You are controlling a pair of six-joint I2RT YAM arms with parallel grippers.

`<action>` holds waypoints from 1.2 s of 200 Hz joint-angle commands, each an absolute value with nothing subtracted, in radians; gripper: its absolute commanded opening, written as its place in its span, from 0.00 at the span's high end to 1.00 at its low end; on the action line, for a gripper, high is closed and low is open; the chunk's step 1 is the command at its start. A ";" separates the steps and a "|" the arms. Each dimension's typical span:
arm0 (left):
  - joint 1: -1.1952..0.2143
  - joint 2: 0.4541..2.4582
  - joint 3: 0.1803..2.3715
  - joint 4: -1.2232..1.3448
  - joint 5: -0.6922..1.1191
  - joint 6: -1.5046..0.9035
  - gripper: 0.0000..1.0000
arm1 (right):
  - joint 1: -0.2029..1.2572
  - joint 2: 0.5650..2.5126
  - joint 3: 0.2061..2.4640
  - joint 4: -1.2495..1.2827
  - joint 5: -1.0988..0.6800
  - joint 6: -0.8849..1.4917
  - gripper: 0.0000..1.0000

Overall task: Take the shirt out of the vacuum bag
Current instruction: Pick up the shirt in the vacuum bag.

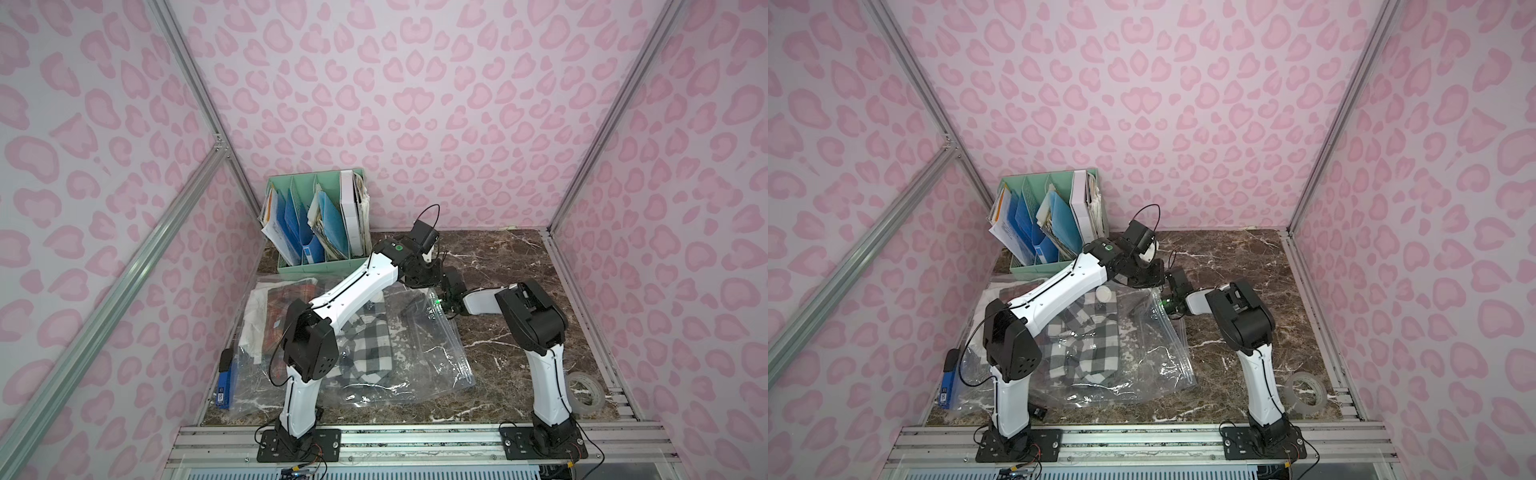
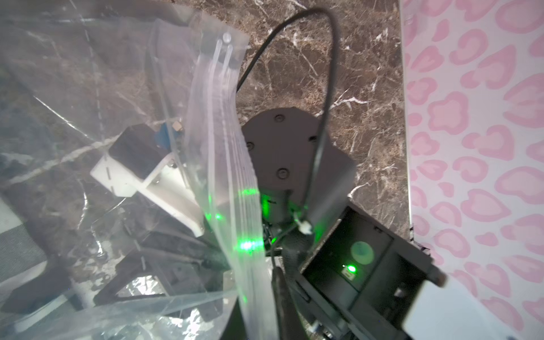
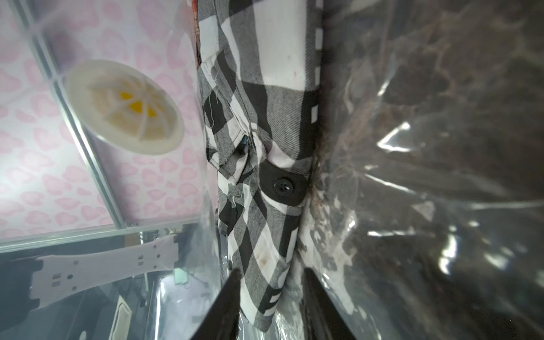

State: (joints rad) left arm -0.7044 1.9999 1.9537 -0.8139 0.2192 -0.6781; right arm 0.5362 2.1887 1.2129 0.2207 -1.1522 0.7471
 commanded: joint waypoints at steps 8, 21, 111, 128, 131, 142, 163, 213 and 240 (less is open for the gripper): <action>-0.706 1.985 1.970 -0.748 0.275 -0.702 0.88 | 0.568 2.231 1.276 0.109 -1.166 0.653 0.59; -0.707 1.985 1.971 -0.743 0.278 -0.703 0.88 | 0.583 2.249 1.303 0.095 -1.158 0.645 0.57; -0.709 1.970 1.933 -0.710 0.291 -0.700 0.88 | 0.616 2.372 1.483 0.028 -1.052 0.632 0.52; -0.710 1.967 1.924 -0.701 0.296 -0.699 0.88 | 0.622 2.388 1.494 0.040 -1.045 0.646 0.52; -0.709 1.966 1.923 -0.699 0.297 -0.698 0.88 | 0.625 2.392 1.498 0.039 -1.042 0.646 0.52; -0.710 1.964 1.916 -0.692 0.301 -0.699 0.88 | 0.629 2.405 1.512 0.034 -1.042 0.644 0.53; -0.710 1.957 1.899 -0.680 0.305 -0.699 0.89 | 0.639 2.422 1.529 0.046 -1.044 0.657 0.57; -0.690 1.917 1.810 -0.620 0.296 -0.714 0.88 | 0.632 2.409 1.502 0.143 -1.068 0.724 0.97; -0.655 1.881 1.727 -0.578 0.285 -0.724 0.88 | 0.606 2.348 1.443 0.185 -1.081 0.746 1.00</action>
State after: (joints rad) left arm -0.6773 1.9034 1.7733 -0.6353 0.2676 -0.7078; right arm 0.6239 2.3791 1.4826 0.1825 -1.1240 0.7357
